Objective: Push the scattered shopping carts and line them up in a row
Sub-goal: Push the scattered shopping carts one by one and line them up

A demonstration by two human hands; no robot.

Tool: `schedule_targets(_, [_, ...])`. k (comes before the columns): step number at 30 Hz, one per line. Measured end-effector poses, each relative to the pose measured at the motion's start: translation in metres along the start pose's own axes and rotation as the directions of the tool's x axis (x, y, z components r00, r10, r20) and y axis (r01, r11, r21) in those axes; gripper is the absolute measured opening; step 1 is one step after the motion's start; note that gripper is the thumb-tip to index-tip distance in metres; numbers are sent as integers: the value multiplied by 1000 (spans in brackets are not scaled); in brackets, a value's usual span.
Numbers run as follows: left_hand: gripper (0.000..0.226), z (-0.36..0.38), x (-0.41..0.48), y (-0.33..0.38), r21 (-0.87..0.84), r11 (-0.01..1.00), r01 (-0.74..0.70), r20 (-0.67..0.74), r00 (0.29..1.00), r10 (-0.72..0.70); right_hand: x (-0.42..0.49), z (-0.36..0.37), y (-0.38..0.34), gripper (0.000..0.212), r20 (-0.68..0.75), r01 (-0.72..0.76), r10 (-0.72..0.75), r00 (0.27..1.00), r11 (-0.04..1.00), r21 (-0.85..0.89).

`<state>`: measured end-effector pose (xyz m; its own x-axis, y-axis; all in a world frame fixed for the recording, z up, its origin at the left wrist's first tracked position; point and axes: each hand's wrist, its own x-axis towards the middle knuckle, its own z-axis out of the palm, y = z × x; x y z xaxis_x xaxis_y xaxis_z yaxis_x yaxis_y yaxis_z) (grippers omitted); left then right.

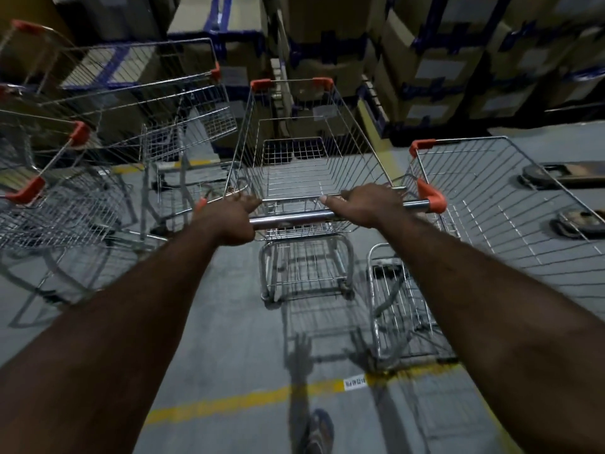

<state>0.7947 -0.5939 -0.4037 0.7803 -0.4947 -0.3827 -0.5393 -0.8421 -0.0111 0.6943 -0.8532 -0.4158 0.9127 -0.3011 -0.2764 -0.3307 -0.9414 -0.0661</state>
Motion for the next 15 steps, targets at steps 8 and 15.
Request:
schedule_targets(8, [87,28,-36,-2,-25,998,-62,12,998,63,-59,7,6,89,43,31,-38,998,988,154])
schedule_targets(15, [85,47,-86,-2,14,997,-73,4,997,73,-139,3,53,96,156,-139,153,976,986,-97])
